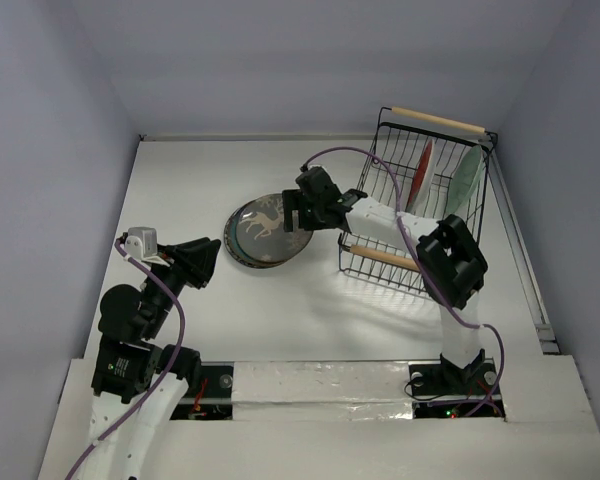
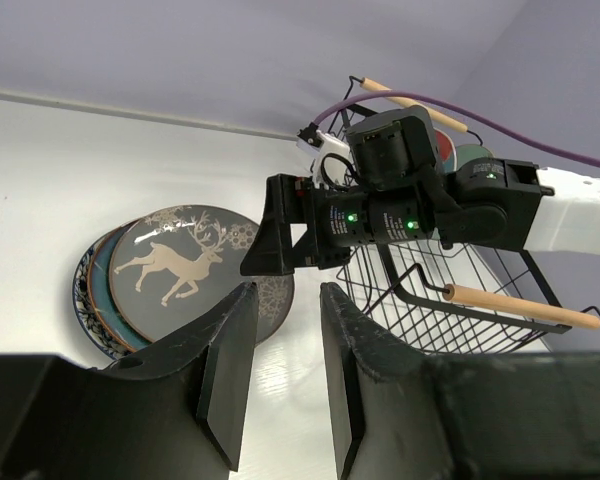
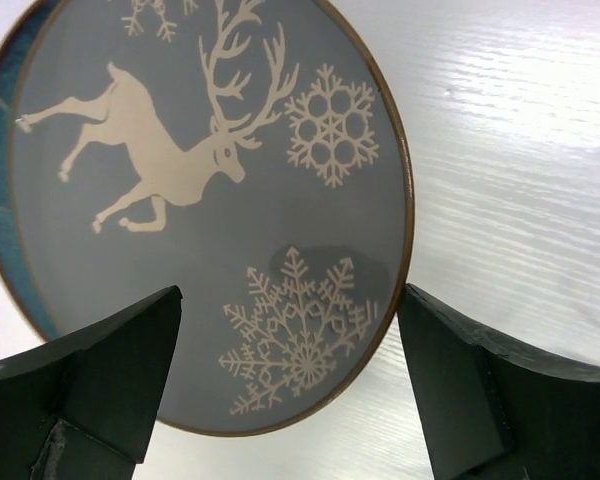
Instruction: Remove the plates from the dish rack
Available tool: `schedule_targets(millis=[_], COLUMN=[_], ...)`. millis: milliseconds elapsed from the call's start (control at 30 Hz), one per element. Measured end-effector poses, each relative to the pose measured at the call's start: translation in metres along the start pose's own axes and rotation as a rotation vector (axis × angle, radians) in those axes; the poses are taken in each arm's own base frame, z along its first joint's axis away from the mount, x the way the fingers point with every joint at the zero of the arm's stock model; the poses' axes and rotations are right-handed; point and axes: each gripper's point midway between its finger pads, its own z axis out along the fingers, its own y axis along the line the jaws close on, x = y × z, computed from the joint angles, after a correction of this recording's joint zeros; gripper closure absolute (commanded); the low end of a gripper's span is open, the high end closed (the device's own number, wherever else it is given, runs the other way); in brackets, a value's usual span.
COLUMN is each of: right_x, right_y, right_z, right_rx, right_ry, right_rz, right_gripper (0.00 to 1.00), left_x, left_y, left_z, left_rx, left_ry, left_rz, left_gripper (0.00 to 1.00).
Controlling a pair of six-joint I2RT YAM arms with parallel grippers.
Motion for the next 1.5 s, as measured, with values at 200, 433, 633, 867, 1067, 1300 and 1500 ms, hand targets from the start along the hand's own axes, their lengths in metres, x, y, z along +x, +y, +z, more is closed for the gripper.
schedule_targets(millis=[200, 433, 633, 867, 1067, 1300, 1500], right_x=[0.0, -0.032, -0.075, -0.061, -0.017, 0.003, 0.007], right_y=[-0.002, 0.01, 0.01, -0.009, -0.038, -0.058, -0.073], right_z=[-0.002, -0.043, -0.094, -0.087, -0.073, -0.093, -0.121], right_rx=[0.037, 0.021, 0.038, 0.109, 0.186, 0.226, 0.251], right_ry=[-0.008, -0.112, -0.263, -0.238, -0.134, -0.126, -0.168], right_rz=[-0.049, -0.071, -0.076, -0.094, -0.124, -0.125, -0.112], right_gripper=[0.07, 0.16, 0.61, 1.0, 1.0, 1.0, 1.0], left_x=[-0.001, -0.001, -0.001, -0.001, -0.001, -0.001, -0.001], left_y=[0.0, 0.0, 0.0, 0.0, 0.0, 0.0, 0.0], left_z=[-0.001, -0.001, -0.001, -0.001, -0.001, -0.001, -0.001], left_rx=[0.001, 0.001, 0.001, 0.001, 0.001, 0.001, 0.001], left_ry=[-0.003, -0.004, -0.004, -0.004, -0.004, -0.004, -0.004], left_rz=[0.0, 0.001, 0.001, 0.001, 0.001, 0.001, 0.001], left_gripper=[0.72, 0.72, 0.72, 0.72, 0.72, 0.72, 0.72])
